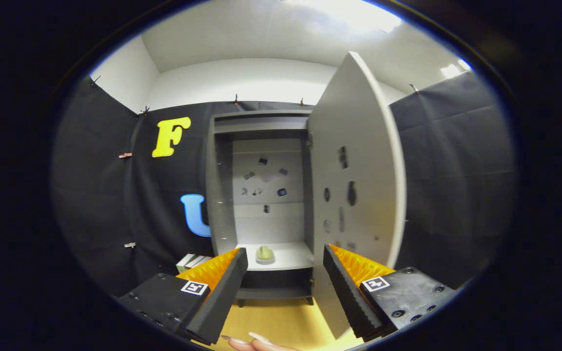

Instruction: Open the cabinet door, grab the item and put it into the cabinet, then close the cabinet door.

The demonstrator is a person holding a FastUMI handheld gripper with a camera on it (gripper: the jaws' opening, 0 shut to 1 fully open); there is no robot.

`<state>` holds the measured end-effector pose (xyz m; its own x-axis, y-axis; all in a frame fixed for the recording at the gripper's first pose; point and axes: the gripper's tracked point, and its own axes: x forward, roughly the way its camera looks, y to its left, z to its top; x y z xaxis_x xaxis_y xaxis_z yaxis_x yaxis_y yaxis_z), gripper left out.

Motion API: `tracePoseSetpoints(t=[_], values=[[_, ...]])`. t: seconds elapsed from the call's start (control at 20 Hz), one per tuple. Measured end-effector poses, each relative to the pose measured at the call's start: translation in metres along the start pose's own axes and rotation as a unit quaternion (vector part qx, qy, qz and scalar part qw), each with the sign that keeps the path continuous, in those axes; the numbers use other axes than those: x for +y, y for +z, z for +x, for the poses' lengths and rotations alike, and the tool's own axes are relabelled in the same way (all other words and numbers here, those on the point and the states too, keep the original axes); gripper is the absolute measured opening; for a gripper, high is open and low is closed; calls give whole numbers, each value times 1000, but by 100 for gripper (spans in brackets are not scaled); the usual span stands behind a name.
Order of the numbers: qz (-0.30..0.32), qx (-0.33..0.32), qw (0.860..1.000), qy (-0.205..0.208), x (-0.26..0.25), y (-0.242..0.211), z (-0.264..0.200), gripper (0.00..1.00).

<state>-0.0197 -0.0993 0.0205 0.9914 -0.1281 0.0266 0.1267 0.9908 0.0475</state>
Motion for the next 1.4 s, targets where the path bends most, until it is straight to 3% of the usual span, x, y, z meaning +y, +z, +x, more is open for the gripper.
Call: tracePoseSetpoints(t=[0.35, 0.5, 0.65, 0.85, 1.4], values=[[-1, -25, 998, -65, -142, 25, -11, 98], [3, -21, 997, -78, -186, 13, -8, 99], [12, 13, 999, -48, -197, -7, 13, 99], [28, 67, 997, 25, -182, -42, 37, 98], [38, 71, 988, 135, -114, -64, 44, 93]])
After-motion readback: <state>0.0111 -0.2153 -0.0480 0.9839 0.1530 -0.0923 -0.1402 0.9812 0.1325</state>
